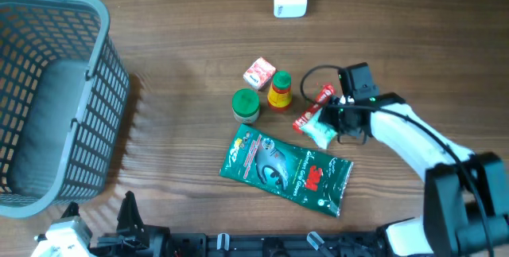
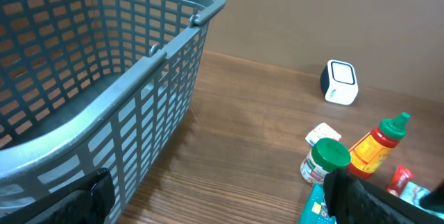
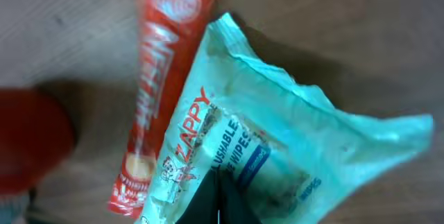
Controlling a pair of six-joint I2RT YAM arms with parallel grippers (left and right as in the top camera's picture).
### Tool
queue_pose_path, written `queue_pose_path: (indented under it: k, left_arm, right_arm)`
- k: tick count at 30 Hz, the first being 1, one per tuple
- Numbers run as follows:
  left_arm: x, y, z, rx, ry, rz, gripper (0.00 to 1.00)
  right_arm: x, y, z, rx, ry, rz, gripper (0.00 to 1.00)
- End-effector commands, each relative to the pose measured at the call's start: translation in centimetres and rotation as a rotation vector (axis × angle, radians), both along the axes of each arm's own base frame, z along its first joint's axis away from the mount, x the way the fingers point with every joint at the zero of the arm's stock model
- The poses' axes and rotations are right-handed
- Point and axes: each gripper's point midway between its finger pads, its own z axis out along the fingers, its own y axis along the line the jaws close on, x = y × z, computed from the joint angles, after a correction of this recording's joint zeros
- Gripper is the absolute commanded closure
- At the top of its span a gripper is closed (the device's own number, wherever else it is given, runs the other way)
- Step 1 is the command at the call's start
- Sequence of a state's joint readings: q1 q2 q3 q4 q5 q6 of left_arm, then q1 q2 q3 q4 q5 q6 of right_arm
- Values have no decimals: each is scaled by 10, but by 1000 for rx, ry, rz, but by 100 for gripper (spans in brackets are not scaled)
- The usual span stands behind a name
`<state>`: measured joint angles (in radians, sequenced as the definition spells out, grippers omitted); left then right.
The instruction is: Scan the item barcode
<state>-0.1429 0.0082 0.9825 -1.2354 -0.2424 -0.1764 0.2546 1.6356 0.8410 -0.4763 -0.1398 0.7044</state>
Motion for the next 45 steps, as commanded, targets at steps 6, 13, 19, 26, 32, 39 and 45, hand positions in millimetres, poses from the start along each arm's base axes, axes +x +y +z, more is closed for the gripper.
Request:
queue_pose_path:
  k: [6,13,19,26,32,39,45]
  left_arm:
    - [-1,3,1,14,-6,15,0]
    - [-1,3,1,14,-6,15,0]
    - [-1,3,1,14,-6,15,0]
    - [-2,3,1,14,-6,15,0]
    - [-1,3,1,14,-6,15,0]
    - [-2,3,1,14,-6,15,0]
    - [-1,3,1,14,-6,15,0]
  right_arm:
    - [-13,-52,-24,-104,138,-149,57]
    - [-14,-77,36,-101,99,-191,49]
    - [-17,-72,82,-45,-20,-228,47]
    - [-36,-69,112,47,-39,-396,30]
    - [-59,-84,98,-21,74,-552,0]
    - [-66,-88,81,-62,123,-565,7]
    - [-97,-87,45,-71,268,-655,35]
